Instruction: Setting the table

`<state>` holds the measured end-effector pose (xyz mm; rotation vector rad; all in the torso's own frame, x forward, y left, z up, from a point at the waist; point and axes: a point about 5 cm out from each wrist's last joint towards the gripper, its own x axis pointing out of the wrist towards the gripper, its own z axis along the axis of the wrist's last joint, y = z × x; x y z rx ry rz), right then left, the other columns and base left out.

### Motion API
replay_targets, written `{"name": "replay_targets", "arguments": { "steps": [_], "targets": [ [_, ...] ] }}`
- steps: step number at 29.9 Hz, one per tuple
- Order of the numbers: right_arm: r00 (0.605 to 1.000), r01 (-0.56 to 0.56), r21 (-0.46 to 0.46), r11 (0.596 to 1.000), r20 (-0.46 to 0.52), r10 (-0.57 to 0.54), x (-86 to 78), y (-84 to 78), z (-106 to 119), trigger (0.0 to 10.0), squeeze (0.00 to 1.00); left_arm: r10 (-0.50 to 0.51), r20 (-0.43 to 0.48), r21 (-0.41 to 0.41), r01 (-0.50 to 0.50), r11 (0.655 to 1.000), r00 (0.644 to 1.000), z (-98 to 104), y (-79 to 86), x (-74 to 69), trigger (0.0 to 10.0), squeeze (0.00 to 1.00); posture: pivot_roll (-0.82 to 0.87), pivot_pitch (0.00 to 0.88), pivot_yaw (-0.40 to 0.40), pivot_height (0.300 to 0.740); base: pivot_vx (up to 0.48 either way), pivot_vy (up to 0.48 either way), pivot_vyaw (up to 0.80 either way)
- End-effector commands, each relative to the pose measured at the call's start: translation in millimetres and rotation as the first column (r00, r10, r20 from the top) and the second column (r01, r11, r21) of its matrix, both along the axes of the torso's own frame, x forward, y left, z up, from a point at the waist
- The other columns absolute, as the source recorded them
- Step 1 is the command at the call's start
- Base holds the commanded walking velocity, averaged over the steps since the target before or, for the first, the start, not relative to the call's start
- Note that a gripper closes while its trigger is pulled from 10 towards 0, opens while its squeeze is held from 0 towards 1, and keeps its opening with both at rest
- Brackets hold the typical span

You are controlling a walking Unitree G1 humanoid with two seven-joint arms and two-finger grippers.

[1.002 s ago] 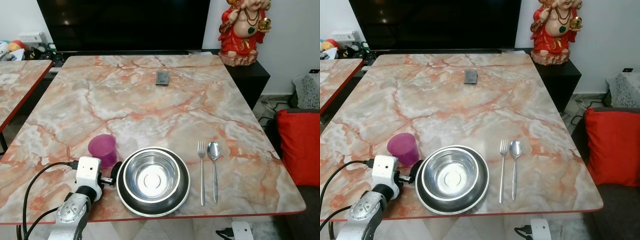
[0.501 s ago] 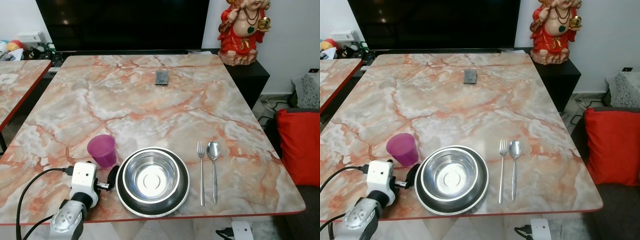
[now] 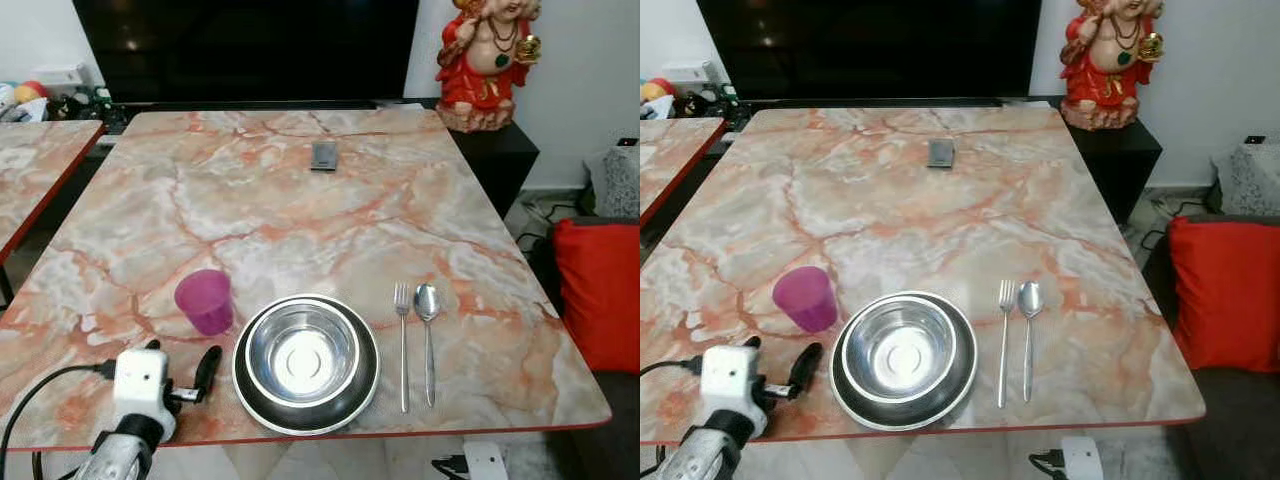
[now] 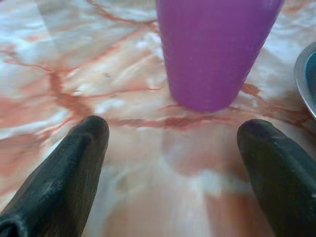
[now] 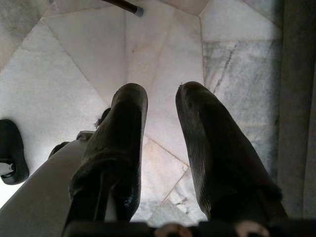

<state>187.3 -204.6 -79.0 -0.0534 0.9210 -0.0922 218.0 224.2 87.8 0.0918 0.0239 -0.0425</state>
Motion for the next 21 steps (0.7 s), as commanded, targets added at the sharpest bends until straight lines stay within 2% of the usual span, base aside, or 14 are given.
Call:
{"name": "replay_targets", "arguments": {
  "steps": [1,7,8,10,11,15,16,17,18,19,20,21],
  "targets": [
    [1.0,0.002,0.001,1.0,-0.021,-0.002,-4.7,-0.3,-2,10.0,0.0,0.015,0.018,-0.004,-0.015,1.0,1.0,3,4.4,-9.2,10.0,0.0,0.05,0.064,-0.011,0.74,0.0,0.0,0.0],
    [1.0,-0.001,0.0,1.0,-0.02,0.001,-3.7,-0.5,-2,10.0,0.0,0.042,-0.012,0.003,-0.042,0.999,0.999,-4,10.8,-30.1,10.0,0.0,0.06,0.066,-0.014,0.74,0.0,0.0,0.0],
    [1.0,0.001,0.0,1.0,-0.019,-0.001,-3.4,-0.8,-2,10.0,0.0,0.091,-0.009,0.015,-0.091,0.996,0.996,-5,18.1,-40.7,10.0,0.0,0.06,0.065,-0.015,0.74,0.0,0.0,0.0],
    [1.0,0.002,-0.001,1.0,-0.019,-0.002,-3.3,-1.0,-2,10.0,0.0,0.14,0.011,0.028,-0.14,0.99,0.99,-3,25.0,-47.1,10.0,0.0,0.06,0.065,-0.015,0.74,0.0,0.0,0.0],
    [1.0,0.002,-0.001,1.0,-0.019,-0.002,-3.1,-1.1,-2,10.0,0.0,0.212,0.032,0.038,-0.213,0.976,0.977,-1,34.0,-50.9,10.0,0.0,0.07,0.063,-0.018,0.74,0.0,0.0,0.0],
    [1.0,0.001,-0.002,1.0,-0.02,-0.001,-2.8,-0.8,-2,10.0,0.0,0.378,0.086,0.086,-0.385,0.919,0.922,4,56.0,-59.4,10.0,0.0,0.08,0.059,-0.02,0.74,0.0,0.0,0.0],
    [1.0,0.002,-0.001,1.0,-0.019,-0.002,-2.6,-0.6,-2,10.0,0.0,0.475,0.116,0.129,-0.488,0.863,0.872,7,70.3,-66.1,10.0,0.0,0.08,0.058,-0.019,0.74,0.0,0.0,0.0],
    [1.0,0.002,0.0,1.0,-0.019,-0.002,-2.5,-0.4,-2,10.0,0.0,0.512,0.127,0.142,-0.526,0.838,0.85,8,75.7,-68.9,10.0,0.0,0.08,0.058,-0.019,0.74,0.0,0.0,0.0],
    [1.0,0.003,0.0,1.0,-0.019,-0.003,-2.5,-0.1,-2,10.0,0.0,0.626,0.13,0.171,-0.639,0.75,0.769,6,93.6,-78.8,10.0,0.0,0.08,0.057,-0.018,0.74,0.0,0.0,0.0],
    [1.0,0.003,0.001,1.0,-0.019,-0.003,-2.4,0.1,-2,10.0,0.0,0.67,0.129,0.182,-0.681,0.709,0.731,5,101.7,-83.4,10.0,0.0,0.08,0.055,-0.018,0.74,0.0,0.0,0.0],
    [1.0,0.005,0.002,1.0,-0.018,-0.005,-2.5,0.6,-2,10.0,0.0,0.728,0.118,0.205,-0.733,0.648,0.676,1,113.9,-90.9,10.0,0.0,0.08,0.055,-0.016,0.74,0.0,0.0,0.0],
    [1.0,0.005,0.002,1.0,-0.018,-0.005,-2.5,0.6,-2,10.0,0.0,0.728,0.118,0.205,-0.733,0.648,0.676,1,113.9,-90.9,10.0,0.0,0.08,0.055,-0.016,0.74,0.0,0.0,0.0]
  ]
}}
